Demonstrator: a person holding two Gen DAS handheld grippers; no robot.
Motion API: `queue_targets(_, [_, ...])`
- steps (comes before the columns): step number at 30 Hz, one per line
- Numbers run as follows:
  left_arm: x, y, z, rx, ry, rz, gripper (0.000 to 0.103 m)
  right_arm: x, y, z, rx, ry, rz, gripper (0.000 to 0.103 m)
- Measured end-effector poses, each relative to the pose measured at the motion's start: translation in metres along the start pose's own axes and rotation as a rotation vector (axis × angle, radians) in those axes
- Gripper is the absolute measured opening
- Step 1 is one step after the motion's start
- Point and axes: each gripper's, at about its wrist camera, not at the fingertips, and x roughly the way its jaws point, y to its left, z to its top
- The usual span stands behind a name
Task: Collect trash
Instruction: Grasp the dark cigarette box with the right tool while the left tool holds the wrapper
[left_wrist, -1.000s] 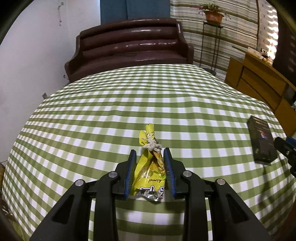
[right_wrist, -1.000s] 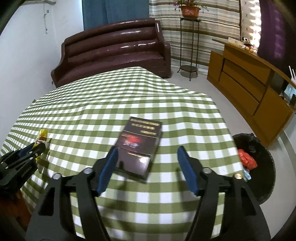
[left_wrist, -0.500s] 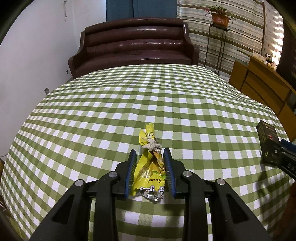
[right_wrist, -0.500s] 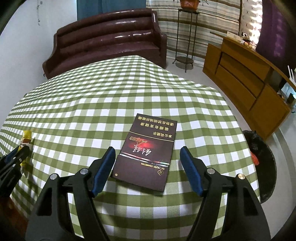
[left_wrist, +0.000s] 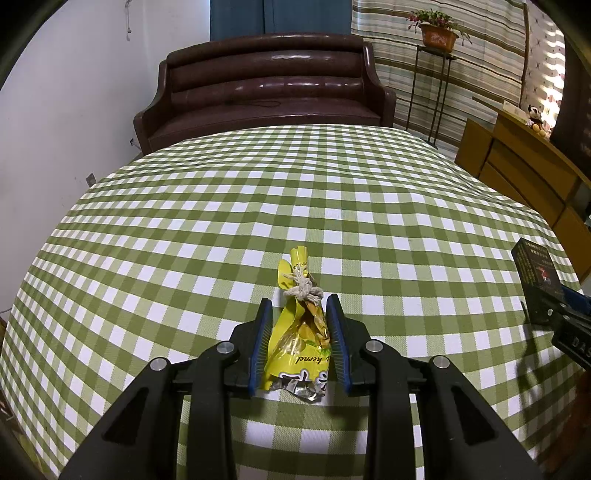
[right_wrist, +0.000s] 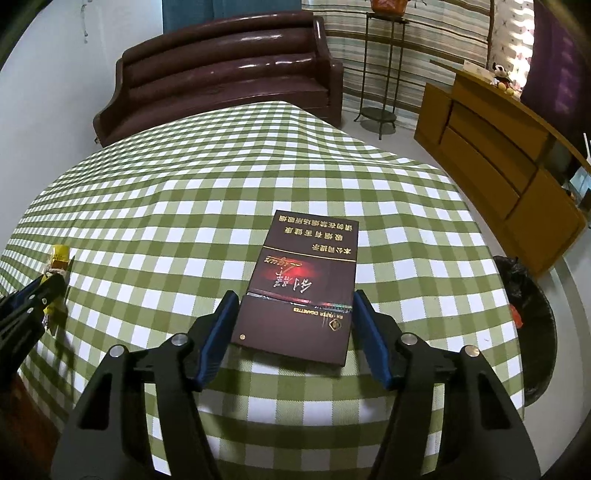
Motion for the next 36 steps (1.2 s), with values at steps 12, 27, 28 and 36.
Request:
queue_targets(12, [0.003, -0.002, 0.000, 0.003, 0.002, -0.001, 0.031, -0.006, -0.018, -0.006, 0.005, 0.018, 0.008, 0.060])
queue_targets(27, [0.007, -0.003, -0.001, 0.004, 0.007, -0.010, 0.031, 0.009, -0.010, 0.021, -0.019, 0.014, -0.016, 0.066])
queue_targets(28, [0.007, -0.003, 0.000, 0.004, 0.007, -0.010, 0.031, 0.010, -0.010, 0.022, -0.024, 0.016, -0.016, 0.066])
queue_targets(36, [0.008, -0.004, 0.002, 0.016, 0.006, -0.009, 0.031, 0.017, -0.012, 0.023, -0.078, 0.024, -0.016, 0.054])
